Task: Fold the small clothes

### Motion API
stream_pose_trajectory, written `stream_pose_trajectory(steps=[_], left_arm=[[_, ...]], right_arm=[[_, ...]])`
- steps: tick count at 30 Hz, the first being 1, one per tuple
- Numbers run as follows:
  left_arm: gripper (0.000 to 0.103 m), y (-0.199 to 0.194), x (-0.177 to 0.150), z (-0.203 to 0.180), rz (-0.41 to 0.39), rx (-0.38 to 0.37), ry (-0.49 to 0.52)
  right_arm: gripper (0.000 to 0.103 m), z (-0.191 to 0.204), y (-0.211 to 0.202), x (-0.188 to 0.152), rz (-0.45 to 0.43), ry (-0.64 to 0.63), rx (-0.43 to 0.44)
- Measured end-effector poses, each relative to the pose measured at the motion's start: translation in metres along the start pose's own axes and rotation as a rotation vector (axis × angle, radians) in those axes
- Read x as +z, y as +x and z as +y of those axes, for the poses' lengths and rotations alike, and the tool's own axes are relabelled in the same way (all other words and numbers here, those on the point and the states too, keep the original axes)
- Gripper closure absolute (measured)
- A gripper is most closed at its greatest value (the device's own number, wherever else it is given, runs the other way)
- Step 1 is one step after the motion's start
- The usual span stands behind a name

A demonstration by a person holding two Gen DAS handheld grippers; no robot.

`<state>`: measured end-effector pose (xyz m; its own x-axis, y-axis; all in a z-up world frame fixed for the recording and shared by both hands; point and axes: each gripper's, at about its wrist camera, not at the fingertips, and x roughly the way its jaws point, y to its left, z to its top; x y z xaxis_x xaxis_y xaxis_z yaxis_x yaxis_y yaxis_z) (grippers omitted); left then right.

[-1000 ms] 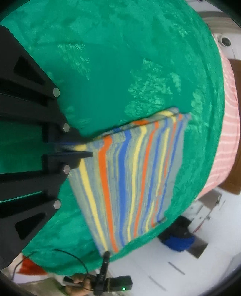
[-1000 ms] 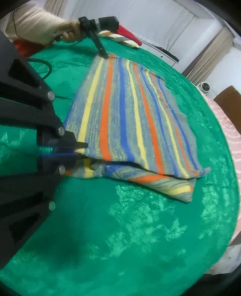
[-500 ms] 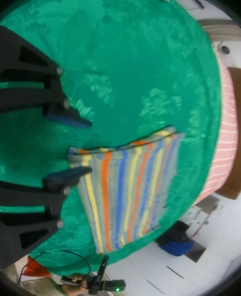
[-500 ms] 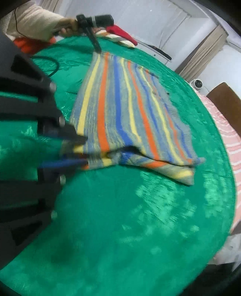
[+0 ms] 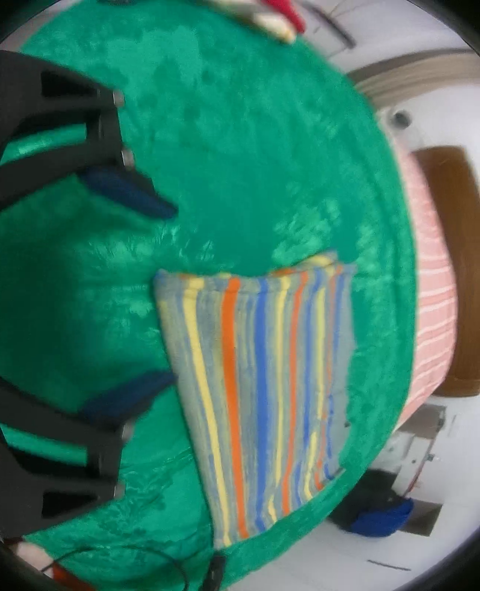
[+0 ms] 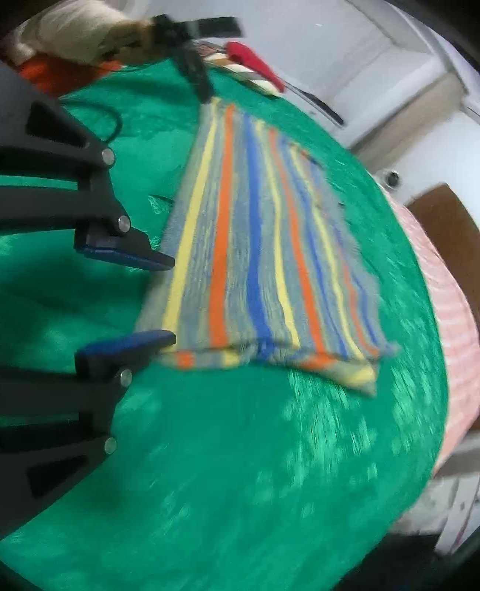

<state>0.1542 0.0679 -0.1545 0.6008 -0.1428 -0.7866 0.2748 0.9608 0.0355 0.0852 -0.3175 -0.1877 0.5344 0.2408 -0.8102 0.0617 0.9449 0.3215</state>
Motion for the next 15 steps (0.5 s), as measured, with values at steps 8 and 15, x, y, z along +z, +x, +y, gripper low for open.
stream_pose_trajectory(steps=[8,15], left_arm=[[0.011,-0.028,0.008,-0.022,-0.079,0.090,0.062],[0.011,-0.034,0.012,-0.035,-0.089,0.095,0.076]], right_arm=[[0.025,0.008,-0.048,-0.025,-0.113,-0.041,-0.065],[0.025,0.008,-0.042,-0.038,-0.103,-0.059,-0.071]])
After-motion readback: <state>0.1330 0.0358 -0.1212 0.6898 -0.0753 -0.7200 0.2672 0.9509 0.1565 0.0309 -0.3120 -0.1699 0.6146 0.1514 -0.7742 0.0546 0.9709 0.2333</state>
